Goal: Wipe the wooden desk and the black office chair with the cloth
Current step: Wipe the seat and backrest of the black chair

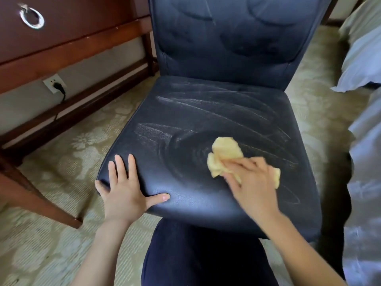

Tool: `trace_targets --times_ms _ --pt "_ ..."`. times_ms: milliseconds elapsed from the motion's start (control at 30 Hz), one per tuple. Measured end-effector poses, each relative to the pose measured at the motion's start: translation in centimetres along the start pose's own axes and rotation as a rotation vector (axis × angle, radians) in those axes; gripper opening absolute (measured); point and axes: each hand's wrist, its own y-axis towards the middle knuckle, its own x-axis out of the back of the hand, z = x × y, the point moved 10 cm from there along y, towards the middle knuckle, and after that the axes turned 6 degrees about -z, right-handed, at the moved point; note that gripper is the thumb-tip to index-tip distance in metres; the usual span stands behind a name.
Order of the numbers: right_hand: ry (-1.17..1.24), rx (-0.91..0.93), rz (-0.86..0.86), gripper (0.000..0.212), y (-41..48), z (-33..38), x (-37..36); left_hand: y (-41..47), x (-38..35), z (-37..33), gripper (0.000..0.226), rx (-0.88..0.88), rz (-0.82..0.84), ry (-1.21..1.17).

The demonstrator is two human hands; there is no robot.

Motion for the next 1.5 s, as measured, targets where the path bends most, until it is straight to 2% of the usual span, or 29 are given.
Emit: trace_targets --times_ms 133,267,400,567,767,867,967,1100,1300,1367,1500 --pt "-0.116 -0.237 0.082 0.019 4.4 -6.0 -1.5 0.0 -0.2 0.1 0.144 0.006 -0.007 -0.012" --pt "-0.143 -0.255 0.213 0.023 8.7 -5.5 -5.5 -0.1 -0.1 0.1 0.144 0.001 -0.043 0.002" --pt "-0.141 -0.056 0.251 0.026 8.9 0.8 -7.7 -0.1 -0.4 0.2 0.144 0.006 -0.042 -0.010" --pt "0.079 0.255 0.247 0.026 4.0 7.5 -6.6 -0.1 -0.2 0.2 0.144 0.004 -0.047 0.011" --pt "0.155 0.584 0.266 0.029 -2.1 7.3 -2.6 0.0 -0.1 0.4 0.143 0.004 -0.055 0.013" --pt "0.163 0.658 0.284 0.034 -3.3 4.9 -1.2 -0.2 -0.2 0.3 0.142 0.009 -0.056 -0.003" --pt "0.214 0.574 0.313 0.027 -1.3 1.6 -0.6 -0.3 -0.2 0.2 0.142 0.008 -0.076 -0.020" --pt "0.208 0.407 0.375 0.030 3.6 -2.0 -2.1 -0.6 -0.4 -0.1 0.142 0.004 -0.082 -0.039" --pt "0.021 -0.037 0.432 0.029 10.0 -3.9 -7.7 -0.6 -0.3 -0.1 0.141 0.010 -0.088 -0.043" --pt "0.028 -0.051 0.420 0.029 10.5 -1.2 -9.0 -0.6 -0.4 -0.2 0.141 0.014 -0.077 -0.039" --pt "0.125 0.112 0.404 0.023 8.1 6.7 -9.7 -0.8 -0.2 0.0 0.140 0.015 -0.068 0.009"
